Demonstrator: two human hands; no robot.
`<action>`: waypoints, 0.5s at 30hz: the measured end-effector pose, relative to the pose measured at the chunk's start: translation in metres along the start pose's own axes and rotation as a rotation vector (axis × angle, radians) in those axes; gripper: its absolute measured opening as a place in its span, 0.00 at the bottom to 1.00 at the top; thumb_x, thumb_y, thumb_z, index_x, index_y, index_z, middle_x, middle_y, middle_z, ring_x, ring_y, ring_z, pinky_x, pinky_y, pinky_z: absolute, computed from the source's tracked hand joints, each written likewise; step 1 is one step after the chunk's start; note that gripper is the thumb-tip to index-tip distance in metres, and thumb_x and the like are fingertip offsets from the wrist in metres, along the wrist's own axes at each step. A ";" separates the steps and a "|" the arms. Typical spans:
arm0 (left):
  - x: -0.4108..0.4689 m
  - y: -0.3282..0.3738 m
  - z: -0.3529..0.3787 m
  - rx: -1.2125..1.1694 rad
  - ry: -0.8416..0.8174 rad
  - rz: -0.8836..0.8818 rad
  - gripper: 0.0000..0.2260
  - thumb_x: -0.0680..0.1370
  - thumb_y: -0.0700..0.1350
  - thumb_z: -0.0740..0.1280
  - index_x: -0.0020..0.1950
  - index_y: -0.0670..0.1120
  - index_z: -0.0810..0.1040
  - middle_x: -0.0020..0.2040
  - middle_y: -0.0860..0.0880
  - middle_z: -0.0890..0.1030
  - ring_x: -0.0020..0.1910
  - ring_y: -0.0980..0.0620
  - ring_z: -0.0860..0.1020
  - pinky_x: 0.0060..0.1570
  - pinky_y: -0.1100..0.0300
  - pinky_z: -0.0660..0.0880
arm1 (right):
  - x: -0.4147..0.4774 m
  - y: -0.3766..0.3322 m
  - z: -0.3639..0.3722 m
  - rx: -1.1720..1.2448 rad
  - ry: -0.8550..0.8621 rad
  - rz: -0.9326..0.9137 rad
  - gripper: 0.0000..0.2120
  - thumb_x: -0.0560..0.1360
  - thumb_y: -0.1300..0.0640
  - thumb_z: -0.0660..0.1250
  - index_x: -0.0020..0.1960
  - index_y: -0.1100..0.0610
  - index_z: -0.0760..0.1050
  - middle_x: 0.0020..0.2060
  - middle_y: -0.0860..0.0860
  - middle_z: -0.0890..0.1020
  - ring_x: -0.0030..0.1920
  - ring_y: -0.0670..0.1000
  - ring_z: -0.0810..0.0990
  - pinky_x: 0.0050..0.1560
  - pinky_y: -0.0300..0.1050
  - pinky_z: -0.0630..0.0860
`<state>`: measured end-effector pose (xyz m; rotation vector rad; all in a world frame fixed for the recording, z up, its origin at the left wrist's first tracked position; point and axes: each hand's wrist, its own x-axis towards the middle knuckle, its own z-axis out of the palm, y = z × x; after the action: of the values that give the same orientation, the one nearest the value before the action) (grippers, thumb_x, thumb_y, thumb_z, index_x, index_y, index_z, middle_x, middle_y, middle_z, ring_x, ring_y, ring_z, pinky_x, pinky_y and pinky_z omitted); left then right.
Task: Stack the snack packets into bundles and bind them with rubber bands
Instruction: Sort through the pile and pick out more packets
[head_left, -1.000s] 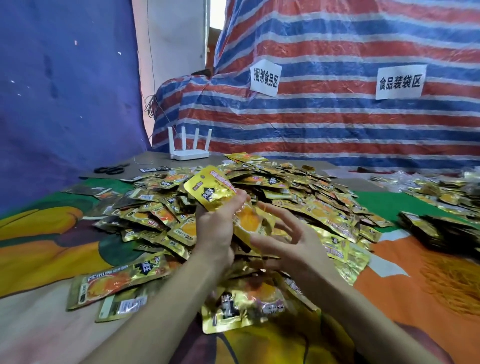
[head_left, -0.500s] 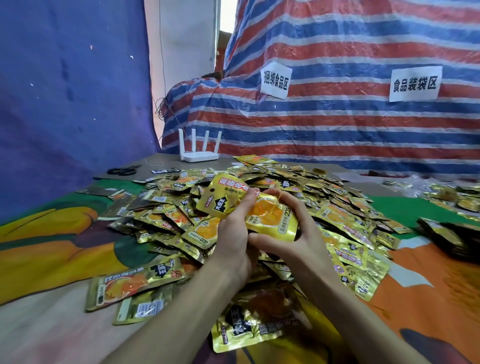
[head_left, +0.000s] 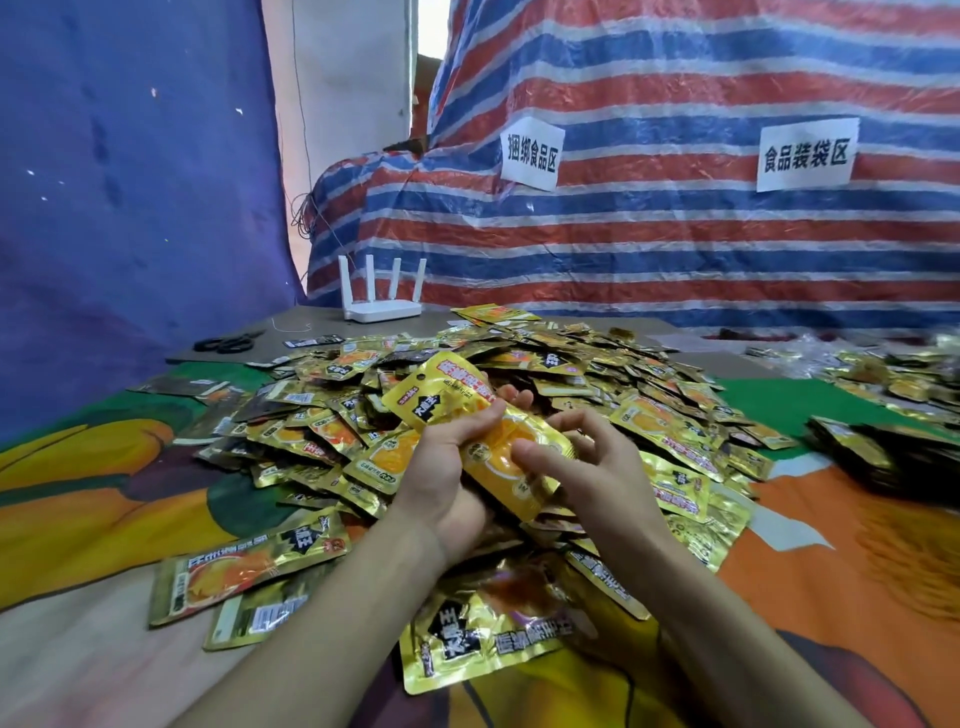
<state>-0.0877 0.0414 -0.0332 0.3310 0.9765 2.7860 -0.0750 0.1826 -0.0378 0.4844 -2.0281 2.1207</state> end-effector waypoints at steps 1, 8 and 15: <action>-0.001 -0.001 0.001 0.012 -0.013 -0.016 0.08 0.72 0.40 0.68 0.45 0.43 0.88 0.53 0.44 0.86 0.49 0.41 0.86 0.49 0.44 0.83 | -0.001 0.000 -0.001 0.001 -0.007 -0.001 0.08 0.73 0.60 0.75 0.49 0.53 0.78 0.45 0.56 0.85 0.38 0.51 0.86 0.33 0.43 0.79; -0.004 -0.005 0.008 0.106 -0.016 -0.039 0.13 0.74 0.43 0.68 0.57 0.45 0.85 0.58 0.44 0.85 0.58 0.40 0.83 0.56 0.40 0.80 | -0.003 -0.005 -0.007 -0.010 0.004 0.066 0.10 0.74 0.54 0.76 0.54 0.46 0.82 0.47 0.52 0.86 0.43 0.49 0.87 0.36 0.45 0.81; -0.007 -0.016 0.007 0.335 -0.068 -0.128 0.16 0.73 0.47 0.70 0.59 0.47 0.86 0.59 0.42 0.84 0.51 0.44 0.85 0.45 0.48 0.84 | -0.005 -0.023 -0.031 -0.094 -0.224 0.257 0.10 0.75 0.62 0.74 0.55 0.63 0.83 0.46 0.58 0.85 0.44 0.56 0.85 0.44 0.50 0.82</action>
<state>-0.0781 0.0564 -0.0390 0.3880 1.3949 2.4763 -0.0667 0.2148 -0.0189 0.4897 -2.4197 2.1829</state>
